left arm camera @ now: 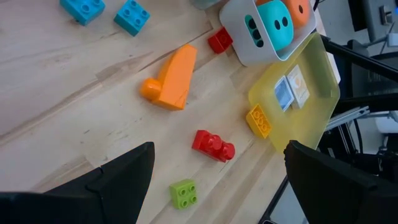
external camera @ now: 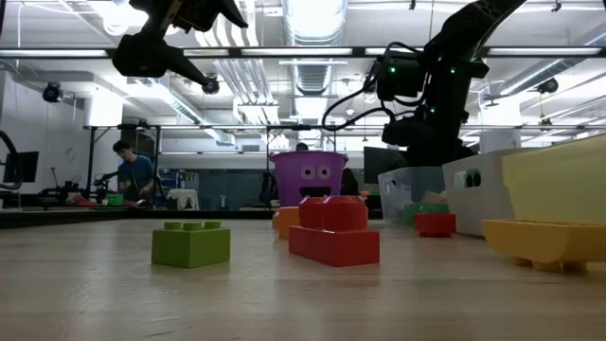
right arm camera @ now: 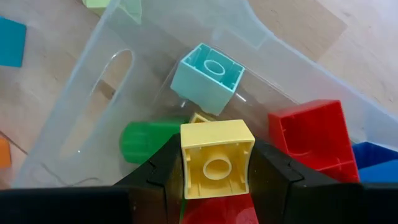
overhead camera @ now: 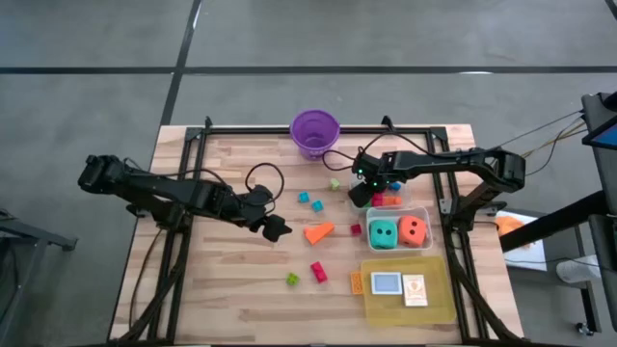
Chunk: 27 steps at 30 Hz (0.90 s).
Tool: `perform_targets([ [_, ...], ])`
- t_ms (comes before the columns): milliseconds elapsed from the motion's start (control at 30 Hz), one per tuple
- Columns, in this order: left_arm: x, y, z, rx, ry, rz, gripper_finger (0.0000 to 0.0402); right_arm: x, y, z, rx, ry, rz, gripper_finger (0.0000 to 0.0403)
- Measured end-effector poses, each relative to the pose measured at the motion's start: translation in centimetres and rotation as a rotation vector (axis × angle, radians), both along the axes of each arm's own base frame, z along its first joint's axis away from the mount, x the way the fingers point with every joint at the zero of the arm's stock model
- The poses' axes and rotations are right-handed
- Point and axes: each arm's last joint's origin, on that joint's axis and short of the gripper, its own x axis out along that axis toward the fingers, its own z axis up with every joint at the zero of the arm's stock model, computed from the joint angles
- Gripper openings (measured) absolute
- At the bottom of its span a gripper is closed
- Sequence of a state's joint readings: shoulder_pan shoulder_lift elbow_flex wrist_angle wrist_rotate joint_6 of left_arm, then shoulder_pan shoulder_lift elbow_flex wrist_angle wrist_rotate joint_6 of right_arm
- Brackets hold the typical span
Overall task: Pick & Place Toys
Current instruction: Put the light yellow game piece into the transparent bin
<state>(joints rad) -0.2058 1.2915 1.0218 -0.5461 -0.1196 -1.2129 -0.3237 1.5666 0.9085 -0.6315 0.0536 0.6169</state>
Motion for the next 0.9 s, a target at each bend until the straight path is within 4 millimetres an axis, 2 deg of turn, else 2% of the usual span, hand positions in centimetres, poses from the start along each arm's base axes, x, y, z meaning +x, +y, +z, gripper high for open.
perform_targets([
  [367,0.04,-0.01,0.01,-0.001,-0.003,0.001,0.0347,0.30,-0.08,-0.38,0.006,-0.003,0.001,0.0126],
  [600,0.04,-0.01,0.01,-0.001,-0.003,0.001,0.0347,0.30,-0.06,-0.40,0.009,-0.003,-0.001,0.0176],
  [900,0.04,-0.01,0.01,-0.001,-0.003,0.001,0.0347,0.30,-0.06,-0.41,0.008,-0.003,0.002,0.0185],
])
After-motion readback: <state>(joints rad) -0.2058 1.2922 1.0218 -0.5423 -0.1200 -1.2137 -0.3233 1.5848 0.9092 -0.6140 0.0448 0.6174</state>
